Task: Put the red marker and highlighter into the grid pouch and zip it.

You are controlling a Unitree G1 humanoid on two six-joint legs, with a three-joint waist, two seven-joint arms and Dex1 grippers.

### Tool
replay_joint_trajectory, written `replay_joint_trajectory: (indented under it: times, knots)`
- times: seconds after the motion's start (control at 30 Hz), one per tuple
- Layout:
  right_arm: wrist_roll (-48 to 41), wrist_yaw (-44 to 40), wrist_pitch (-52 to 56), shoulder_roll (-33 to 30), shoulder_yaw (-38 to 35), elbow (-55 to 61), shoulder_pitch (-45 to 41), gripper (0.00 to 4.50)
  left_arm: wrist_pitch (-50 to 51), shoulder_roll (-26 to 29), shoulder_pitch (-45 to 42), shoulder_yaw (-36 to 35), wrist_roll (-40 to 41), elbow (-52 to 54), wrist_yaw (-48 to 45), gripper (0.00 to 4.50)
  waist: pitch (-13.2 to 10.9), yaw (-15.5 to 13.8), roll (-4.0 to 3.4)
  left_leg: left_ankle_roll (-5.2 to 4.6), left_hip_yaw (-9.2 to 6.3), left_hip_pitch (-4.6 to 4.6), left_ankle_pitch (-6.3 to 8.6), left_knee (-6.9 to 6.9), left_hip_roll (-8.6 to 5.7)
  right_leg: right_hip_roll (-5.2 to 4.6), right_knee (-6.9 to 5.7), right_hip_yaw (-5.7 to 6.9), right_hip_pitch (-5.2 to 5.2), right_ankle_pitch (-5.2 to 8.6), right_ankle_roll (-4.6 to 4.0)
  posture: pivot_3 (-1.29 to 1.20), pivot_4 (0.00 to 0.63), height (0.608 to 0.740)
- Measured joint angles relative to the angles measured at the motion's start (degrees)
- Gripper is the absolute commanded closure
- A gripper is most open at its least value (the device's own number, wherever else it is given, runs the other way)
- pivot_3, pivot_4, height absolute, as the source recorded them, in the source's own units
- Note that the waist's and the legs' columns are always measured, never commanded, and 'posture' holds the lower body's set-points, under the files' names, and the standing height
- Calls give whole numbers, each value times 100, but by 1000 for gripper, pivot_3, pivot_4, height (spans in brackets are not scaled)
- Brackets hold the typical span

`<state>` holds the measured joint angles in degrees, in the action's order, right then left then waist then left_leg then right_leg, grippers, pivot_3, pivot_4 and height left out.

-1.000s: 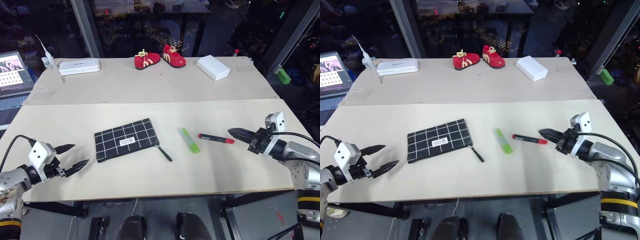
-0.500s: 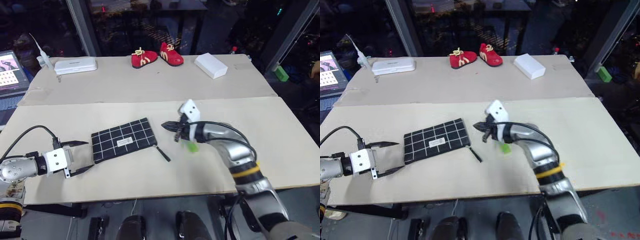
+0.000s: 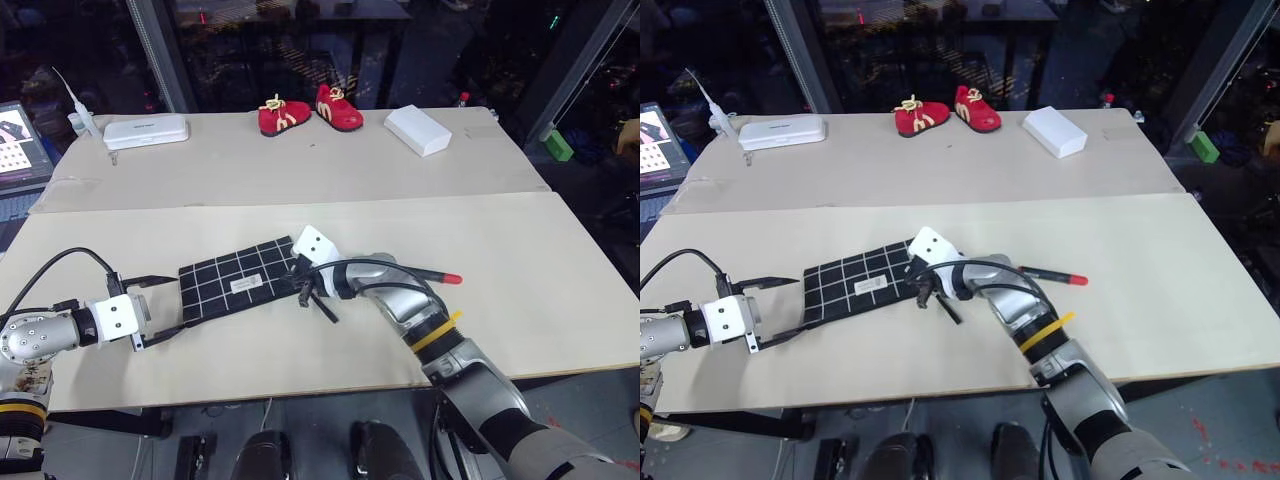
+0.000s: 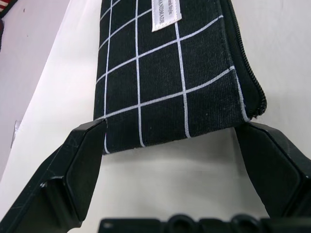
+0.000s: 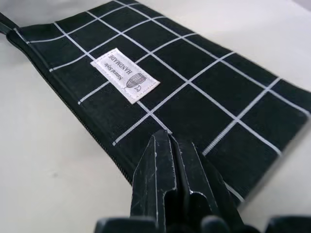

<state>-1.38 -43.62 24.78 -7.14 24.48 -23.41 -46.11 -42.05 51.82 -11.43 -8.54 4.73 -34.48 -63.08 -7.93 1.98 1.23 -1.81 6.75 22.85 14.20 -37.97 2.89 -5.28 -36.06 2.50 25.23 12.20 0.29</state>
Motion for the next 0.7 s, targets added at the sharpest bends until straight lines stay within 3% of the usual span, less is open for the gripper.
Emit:
replay_joint_trajectory:
  times: [0.33, 0.7]
  knots:
    - [819, 42, -1057, -113, 412, -555, -189, 4468, -30, 0, -109, 5, 38, -29, -24, 0, 0, 32, 1, 8, 0, -10, -4, 0, 1, 1, 1, 2, -4, 0, 0, 0, 150, 740]
    - [960, -9, -1219, -191, 245, -786, -314, 4468, -556, -259, -428, 547, -30, -149, -24, 0, 1, 13, 1, 11, 0, -10, -7, 0, 0, 2, -1, 2, -6, 0, -1, 0, 150, 740]
